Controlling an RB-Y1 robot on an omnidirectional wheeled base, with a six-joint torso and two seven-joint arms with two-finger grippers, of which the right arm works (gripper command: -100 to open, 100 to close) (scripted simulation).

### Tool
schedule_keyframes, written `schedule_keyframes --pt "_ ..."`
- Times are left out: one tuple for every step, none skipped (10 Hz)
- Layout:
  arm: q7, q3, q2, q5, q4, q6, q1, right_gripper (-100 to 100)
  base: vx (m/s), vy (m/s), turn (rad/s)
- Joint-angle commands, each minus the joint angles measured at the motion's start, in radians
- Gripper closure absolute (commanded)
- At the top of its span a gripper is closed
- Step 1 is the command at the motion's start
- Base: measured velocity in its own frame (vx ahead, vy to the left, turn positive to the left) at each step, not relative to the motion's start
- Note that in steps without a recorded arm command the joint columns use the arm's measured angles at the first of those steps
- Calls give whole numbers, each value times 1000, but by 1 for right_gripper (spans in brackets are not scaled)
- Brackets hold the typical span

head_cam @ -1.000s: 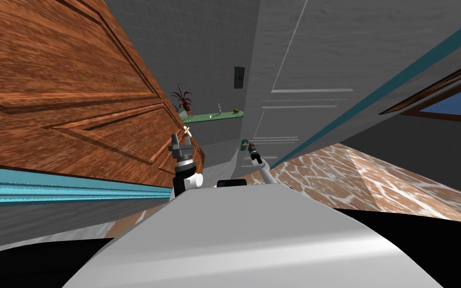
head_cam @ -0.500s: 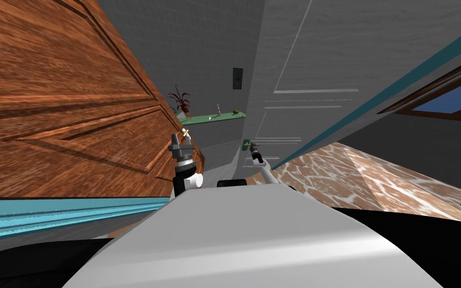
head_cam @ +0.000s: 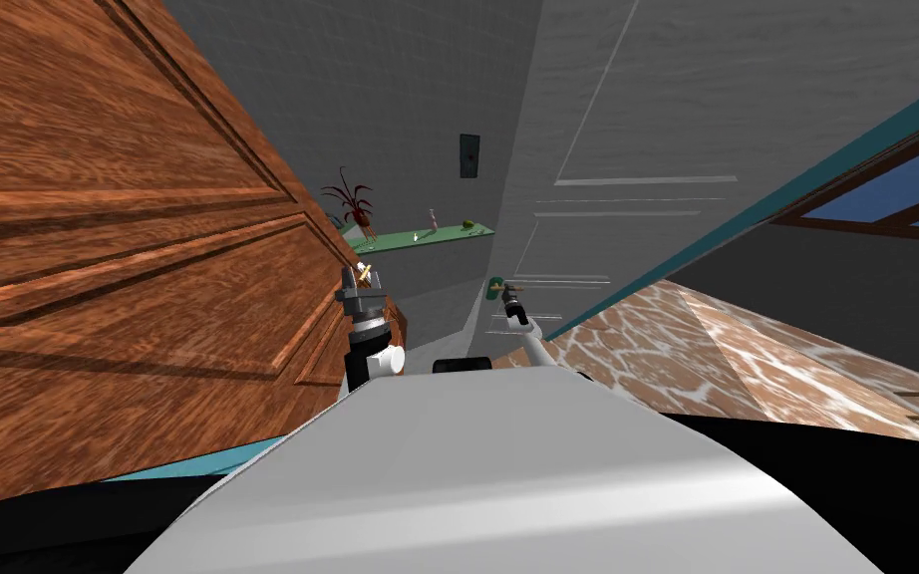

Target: Push the door open

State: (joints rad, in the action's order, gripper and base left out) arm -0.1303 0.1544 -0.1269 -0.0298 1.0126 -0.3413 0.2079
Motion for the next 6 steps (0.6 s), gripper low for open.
schedule_keyframes --pt "2 24 -14 5 11 8 0 100 189 132 -69" --pt "6 35 -14 7 8 8 1 100 194 102 -78" --pt "9 46 -14 9 4 8 3 100 195 107 -54" --pt "14 59 -14 11 0 8 4 100 179 97 -89" --pt "16 65 -14 12 -2 8 5 100 167 113 -71" --pt "19 74 -14 13 -5 9 7 100 170 96 -58"
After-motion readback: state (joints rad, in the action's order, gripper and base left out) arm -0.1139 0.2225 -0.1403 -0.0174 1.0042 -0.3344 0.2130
